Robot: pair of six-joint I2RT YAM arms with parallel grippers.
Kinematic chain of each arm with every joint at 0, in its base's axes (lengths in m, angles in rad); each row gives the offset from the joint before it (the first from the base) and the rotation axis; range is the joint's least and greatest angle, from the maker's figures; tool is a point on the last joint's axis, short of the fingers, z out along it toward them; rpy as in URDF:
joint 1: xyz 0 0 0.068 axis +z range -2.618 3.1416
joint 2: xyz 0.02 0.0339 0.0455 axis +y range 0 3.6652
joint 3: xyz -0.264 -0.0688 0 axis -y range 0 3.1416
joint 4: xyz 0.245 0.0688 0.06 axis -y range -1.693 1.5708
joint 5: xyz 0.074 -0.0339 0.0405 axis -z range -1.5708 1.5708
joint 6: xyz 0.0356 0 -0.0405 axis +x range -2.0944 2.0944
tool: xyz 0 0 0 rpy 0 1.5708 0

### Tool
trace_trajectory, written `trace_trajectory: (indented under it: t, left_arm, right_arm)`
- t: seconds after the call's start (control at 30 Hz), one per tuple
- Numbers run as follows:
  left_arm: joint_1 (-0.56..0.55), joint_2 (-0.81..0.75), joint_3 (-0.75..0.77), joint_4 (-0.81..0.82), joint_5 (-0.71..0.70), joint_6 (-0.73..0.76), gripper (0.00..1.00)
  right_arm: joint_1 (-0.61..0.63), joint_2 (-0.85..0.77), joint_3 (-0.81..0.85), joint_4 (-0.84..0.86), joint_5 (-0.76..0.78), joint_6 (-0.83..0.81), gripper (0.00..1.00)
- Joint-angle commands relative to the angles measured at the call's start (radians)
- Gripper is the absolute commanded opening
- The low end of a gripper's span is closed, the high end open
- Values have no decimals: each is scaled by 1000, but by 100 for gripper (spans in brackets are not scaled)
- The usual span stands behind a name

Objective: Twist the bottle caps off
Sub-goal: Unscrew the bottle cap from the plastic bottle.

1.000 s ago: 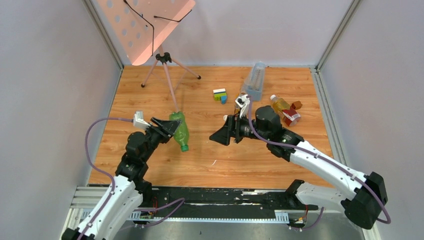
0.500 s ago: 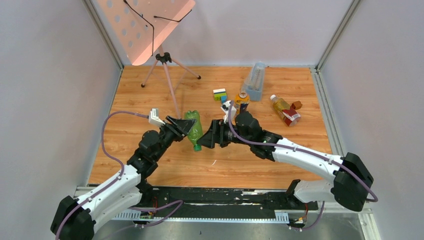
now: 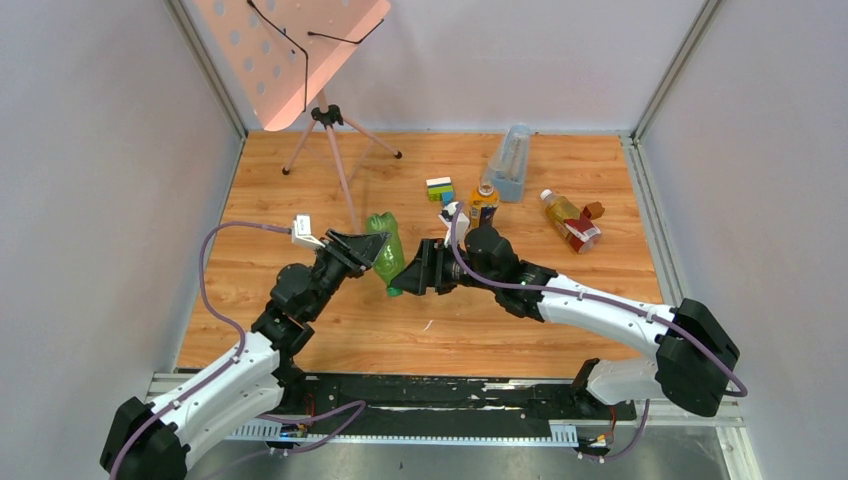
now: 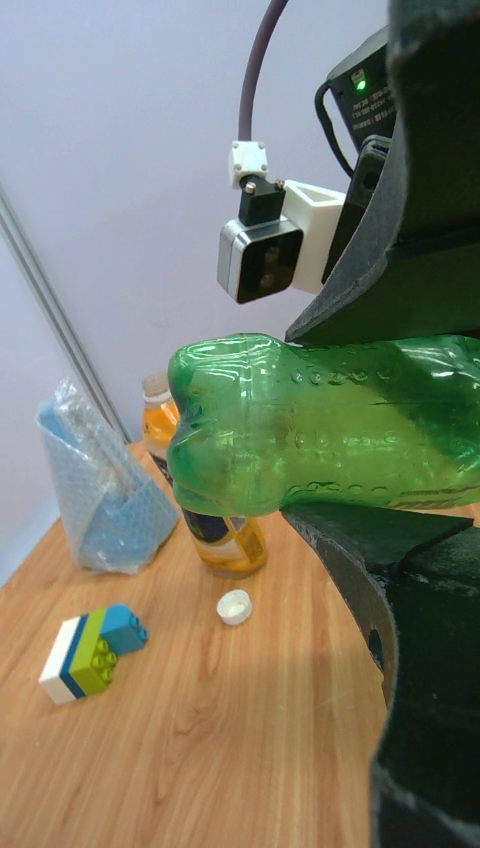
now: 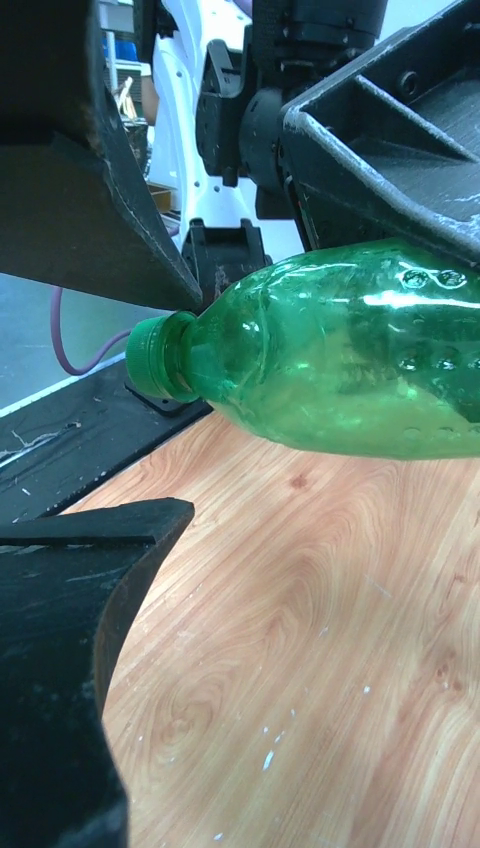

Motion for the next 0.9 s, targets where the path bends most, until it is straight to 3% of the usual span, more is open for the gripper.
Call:
trace_trajectory:
  t: [0.0,0.3,0.5,0.63,0.73,0.8,0.87]
  left_arm:
    - [-7,20,-5,161,32,44,50]
    - [-13,25,-24,226,47,59,50]
    - [-15,15,-24,233,47,73,54]
    - [-15,15,-26,229,49,91,66]
    - [-15,5,-24,200,60,124,83]
    - [-15,-16,-16,147,64,179,97]
    - [-14,-39,8,74,69,249,100]
  right_arm:
    - [6,18,28,101,-78,3,70]
    - [6,50,55,109,-101,30,59]
    - [6,60,61,118,-122,11,38]
    - [6,47,58,105,-120,-20,23]
    - [6,20,51,74,-81,-51,15]
    - [5,-6,40,55,-54,-73,13]
    - [5,-32,31,35,-42,-110,11]
